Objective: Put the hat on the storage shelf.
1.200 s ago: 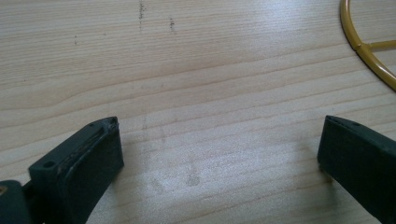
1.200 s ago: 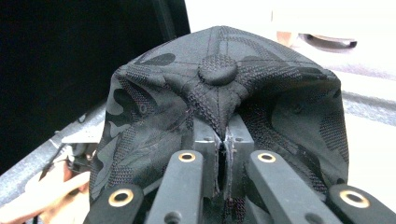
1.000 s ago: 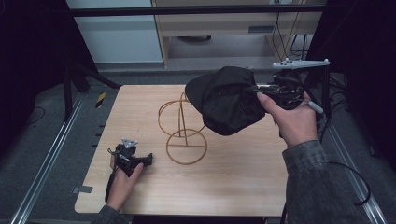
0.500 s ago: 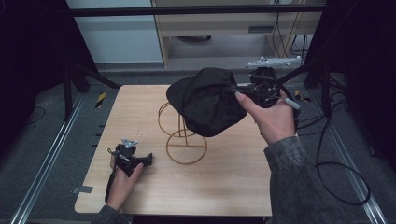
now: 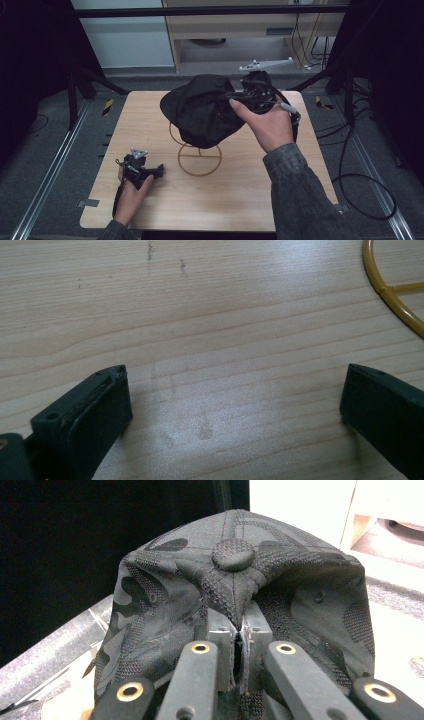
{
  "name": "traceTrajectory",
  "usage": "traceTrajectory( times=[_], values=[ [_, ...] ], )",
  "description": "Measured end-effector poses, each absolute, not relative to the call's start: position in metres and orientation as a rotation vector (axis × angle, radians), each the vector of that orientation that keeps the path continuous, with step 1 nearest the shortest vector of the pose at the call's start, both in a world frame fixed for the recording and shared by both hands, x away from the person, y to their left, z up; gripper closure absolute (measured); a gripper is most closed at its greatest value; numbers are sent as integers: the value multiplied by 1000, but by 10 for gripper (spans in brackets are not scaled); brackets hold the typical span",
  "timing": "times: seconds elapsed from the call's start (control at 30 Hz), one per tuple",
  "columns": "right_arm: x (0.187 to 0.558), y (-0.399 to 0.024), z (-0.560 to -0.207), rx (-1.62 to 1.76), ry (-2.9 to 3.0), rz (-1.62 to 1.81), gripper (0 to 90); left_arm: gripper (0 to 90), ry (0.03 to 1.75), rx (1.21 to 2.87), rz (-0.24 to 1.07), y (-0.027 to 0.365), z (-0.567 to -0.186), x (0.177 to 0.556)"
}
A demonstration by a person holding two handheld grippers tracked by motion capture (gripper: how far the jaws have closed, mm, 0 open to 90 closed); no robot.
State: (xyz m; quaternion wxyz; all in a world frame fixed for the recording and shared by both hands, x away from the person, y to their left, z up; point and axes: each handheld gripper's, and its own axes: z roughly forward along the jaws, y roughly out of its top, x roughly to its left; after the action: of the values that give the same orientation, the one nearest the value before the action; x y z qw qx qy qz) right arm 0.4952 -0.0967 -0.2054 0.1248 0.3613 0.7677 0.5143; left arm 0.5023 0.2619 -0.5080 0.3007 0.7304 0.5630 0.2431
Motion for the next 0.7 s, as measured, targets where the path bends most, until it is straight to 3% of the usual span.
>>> traceTrajectory(
  times=[0.7],
  values=[
    [489,-54,-225,964,2296,1405,860,0,1493,1942,642,262,-508,502]
  ],
)
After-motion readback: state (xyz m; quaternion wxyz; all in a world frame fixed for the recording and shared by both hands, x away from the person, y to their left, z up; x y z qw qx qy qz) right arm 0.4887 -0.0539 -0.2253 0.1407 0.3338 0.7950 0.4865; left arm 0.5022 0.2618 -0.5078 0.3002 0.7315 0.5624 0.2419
